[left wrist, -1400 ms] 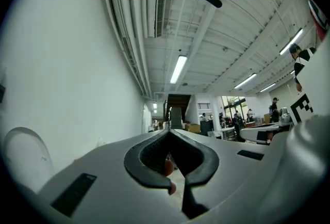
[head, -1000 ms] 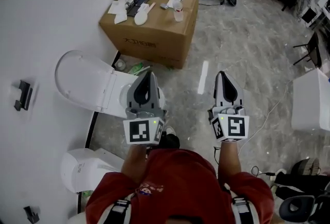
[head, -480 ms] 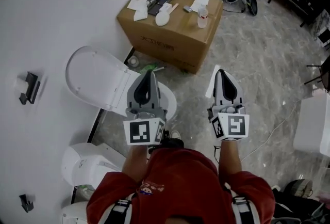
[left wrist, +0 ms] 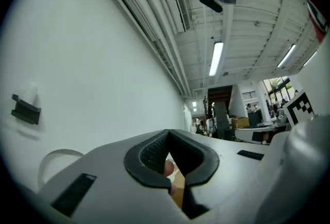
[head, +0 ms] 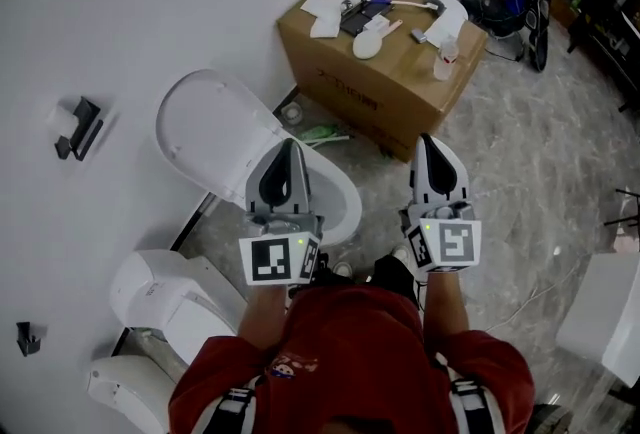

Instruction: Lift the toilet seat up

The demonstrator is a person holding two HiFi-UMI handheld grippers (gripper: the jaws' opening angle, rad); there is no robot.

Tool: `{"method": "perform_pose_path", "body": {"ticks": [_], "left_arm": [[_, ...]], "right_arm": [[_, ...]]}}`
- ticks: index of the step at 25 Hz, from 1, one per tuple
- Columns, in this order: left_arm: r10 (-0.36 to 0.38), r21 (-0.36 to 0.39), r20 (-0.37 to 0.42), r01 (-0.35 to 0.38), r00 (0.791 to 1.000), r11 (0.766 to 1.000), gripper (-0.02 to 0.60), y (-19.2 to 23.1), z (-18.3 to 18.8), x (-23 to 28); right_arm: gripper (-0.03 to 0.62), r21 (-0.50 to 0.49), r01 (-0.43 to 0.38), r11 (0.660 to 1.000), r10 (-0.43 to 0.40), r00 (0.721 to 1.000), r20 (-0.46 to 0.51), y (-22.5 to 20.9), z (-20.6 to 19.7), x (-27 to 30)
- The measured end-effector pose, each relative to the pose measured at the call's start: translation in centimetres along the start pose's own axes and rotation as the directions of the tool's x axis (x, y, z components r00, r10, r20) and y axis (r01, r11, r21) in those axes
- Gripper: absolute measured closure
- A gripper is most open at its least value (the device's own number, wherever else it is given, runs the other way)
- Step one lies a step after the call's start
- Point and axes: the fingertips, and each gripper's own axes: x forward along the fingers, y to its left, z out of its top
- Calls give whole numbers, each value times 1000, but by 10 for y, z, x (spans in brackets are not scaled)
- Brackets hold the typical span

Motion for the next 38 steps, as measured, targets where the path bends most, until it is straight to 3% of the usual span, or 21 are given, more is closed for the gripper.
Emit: {"method": "perform_pose_path", "body": {"ticks": [4,8,13,17,20,27,38], "left_arm": [[111,19,-3,-111,994,994,574,16,-2,11],[226,29,9,-226,974,974,574,24,-2,28],[349,48,13,-350,937,936,574,33,1,43],[452,67,12,-452,892,890,574,41,0,42],[529,87,15,-528,848,845,574,46,1,35],[698,147,10,-692,716,707,574,60,2,9],[858,213,31,-842,512,495,574,46,13,-37]], "right_arm": [[582,17,-117,993,117,993,8,5,-5,42],[582,30,-237,971,236,972,14,2,-5,83],[582,41,-353,935,353,935,16,1,-2,124],[582,51,-451,891,451,893,18,12,-5,147],[582,59,-528,847,528,849,20,27,-9,159],[582,87,-686,723,687,727,24,69,-14,176],[582,158,-833,531,838,543,45,113,-23,162]]}}
